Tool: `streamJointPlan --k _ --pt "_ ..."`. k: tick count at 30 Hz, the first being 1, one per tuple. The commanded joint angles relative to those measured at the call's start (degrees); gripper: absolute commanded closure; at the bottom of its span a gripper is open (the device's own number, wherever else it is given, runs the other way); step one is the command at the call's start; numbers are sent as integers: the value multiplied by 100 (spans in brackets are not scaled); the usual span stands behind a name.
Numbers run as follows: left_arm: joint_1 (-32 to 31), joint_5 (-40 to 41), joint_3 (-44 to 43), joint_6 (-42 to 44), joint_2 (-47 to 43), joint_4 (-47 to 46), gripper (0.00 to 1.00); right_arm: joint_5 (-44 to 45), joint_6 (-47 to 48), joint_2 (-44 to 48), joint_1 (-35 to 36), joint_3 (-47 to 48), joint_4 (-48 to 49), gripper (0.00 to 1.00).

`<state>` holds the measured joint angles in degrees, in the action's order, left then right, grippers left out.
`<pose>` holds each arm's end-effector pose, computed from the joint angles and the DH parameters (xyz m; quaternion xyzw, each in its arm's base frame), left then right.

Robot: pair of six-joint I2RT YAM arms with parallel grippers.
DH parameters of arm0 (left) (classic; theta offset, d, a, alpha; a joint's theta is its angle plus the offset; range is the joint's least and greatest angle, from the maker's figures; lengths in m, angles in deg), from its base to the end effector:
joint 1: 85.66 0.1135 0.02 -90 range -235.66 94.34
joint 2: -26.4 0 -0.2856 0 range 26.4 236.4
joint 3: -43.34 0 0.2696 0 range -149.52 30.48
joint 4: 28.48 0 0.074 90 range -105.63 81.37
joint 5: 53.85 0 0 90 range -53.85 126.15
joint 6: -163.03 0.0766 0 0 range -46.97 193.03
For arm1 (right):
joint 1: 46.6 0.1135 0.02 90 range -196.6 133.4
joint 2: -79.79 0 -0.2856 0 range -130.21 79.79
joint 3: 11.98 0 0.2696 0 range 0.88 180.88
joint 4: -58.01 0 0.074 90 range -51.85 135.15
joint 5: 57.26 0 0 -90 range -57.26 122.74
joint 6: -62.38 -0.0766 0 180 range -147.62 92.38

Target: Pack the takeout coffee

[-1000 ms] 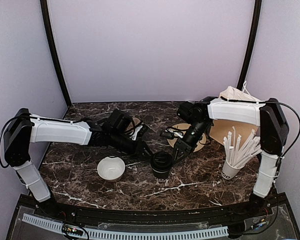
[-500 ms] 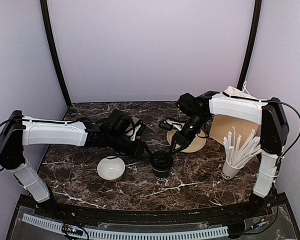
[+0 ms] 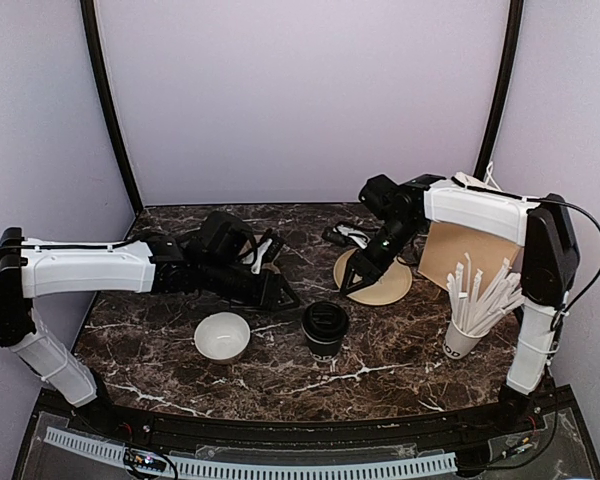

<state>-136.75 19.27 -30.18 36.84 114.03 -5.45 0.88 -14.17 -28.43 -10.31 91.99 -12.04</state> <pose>0.2258 -0.3152 0.2442 0.1796 0.8698 -0.3990 0.2279 0.3112 0.2787 0.2309 -0.4346 0.8485 0.2925 0.0749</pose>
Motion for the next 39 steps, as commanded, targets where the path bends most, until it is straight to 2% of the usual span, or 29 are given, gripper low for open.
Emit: streamJointPlan --k 1,8,15,28,33,39 --pt "-33 102 -15 -323 -9 432 54 -105 133 327 -43 -265 77 67" --pt "-66 -396 301 -850 3 -272 55 -616 211 743 -43 -1015 231 63" --pt "-83 -573 227 -913 334 -541 58 -851 228 538 -38 -1026 197 64" --pt "-84 -700 6 -749 792 -446 60 -1039 282 229 24 -986 180 64" --pt "-82 -525 -19 -671 968 -161 65 -1006 226 118 58 -1089 252 65" --pt "-77 -562 -122 -553 1437 18 69 -292 -205 -197 53 -1189 504 69"
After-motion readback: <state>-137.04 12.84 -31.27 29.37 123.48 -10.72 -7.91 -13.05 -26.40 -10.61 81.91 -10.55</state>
